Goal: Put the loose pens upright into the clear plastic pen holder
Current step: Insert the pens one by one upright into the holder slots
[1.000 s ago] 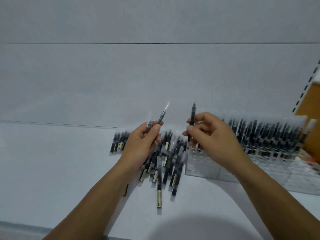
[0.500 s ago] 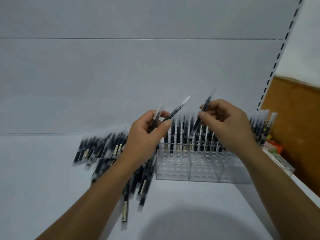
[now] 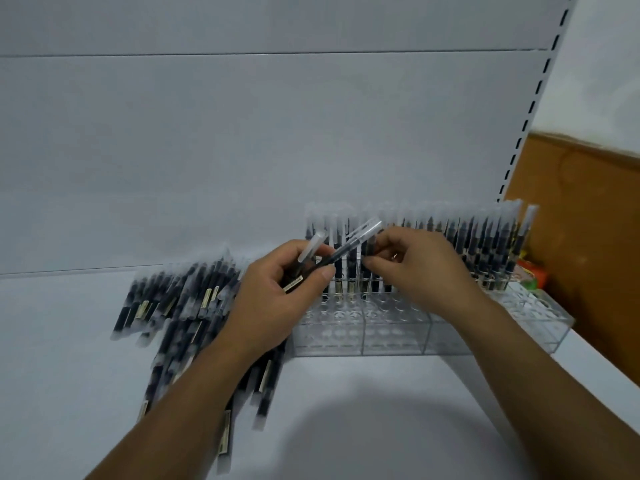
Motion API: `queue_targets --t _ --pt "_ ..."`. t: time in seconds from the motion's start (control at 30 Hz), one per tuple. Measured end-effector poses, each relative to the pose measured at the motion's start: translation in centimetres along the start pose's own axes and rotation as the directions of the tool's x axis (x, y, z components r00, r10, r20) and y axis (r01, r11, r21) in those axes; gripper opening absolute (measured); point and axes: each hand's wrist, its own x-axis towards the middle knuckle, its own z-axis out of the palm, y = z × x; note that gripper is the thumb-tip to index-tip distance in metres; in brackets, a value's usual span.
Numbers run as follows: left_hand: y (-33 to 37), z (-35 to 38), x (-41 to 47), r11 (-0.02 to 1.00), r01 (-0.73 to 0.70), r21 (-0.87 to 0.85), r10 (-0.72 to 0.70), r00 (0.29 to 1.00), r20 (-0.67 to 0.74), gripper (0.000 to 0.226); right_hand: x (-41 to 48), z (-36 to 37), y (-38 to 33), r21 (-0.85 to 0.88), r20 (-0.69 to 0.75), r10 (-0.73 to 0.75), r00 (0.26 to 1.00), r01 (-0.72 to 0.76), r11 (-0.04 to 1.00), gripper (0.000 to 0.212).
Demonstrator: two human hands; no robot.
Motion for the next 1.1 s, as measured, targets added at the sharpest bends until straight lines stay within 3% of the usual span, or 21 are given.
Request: queue_targets --t 0.17,0.23,0.33,0.4,0.53,0.63,0.7,0.8,0.93,1.1 --pt "0.2 0.2 -0.3 1.0 -0.005 0.011 0.005 1.0 0.028 0.019 -0.7 -0.8 0.1 0.005 -0.012 0.02 1.0 -0.02 1.0 0.017" --pt "0.2 0.2 -0.4 1.0 0.001 0.004 -0.001 1.0 0.021 0.017 -1.0 -1.5 0.2 0.163 -0.028 0.001 1.0 0.003 0.987 0.011" --pt "0.4 0.3 -0.4 0.999 -0.019 0.028 0.018 1.0 0.024 0.015 -1.6 -2.0 -0.5 0.526 0.207 -0.079 0.975 -0.043 0.85 0.012" --pt "0.5 0.5 -0.4 0.998 -0.039 0.049 0.038 0.999 0.027 0.012 -1.8 -1.7 -0.8 0.643 0.268 -0.121 0.956 -0.084 0.761 0.021" --pt "0.4 0.7 -0.3 0.995 -0.046 0.089 0.045 0.999 0.013 0.009 -1.6 -1.2 -1.4 0.785 0.17 -0.07 0.983 -0.092 0.613 0.019" --pt "0.3 0.5 -0.4 0.996 -0.02 0.084 0.022 1.0 -0.019 0.019 -1.1 -2.4 -1.1 0.872 0.002 0.044 0.999 -0.023 0.489 0.01" --pt "0.3 0.3 -0.4 0.994 -0.019 0.107 0.025 0.998 -0.054 0.021 -0.9 -3.4 -0.7 0.84 -0.194 0.136 0.972 0.093 0.534 0.008" --pt "0.4 0.4 -0.5 0.99 -0.017 0.142 0.024 0.999 -0.048 0.023 -0.8 -3.9 0.1 0.643 -0.426 0.125 0.896 0.202 0.739 0.009" --pt "0.2 0.7 -0.5 0.976 -0.041 0.214 0.049 0.998 -0.03 0.022 -0.7 -3.1 0.7 0.381 -0.409 0.007 0.913 0.164 0.91 0.003" --pt "0.0 0.7 -0.5 0.967 -0.034 0.254 0.046 0.998 -0.039 0.021 -0.7 -2.3 0.5 0.28 -0.332 -0.052 0.942 0.151 0.948 0.009"
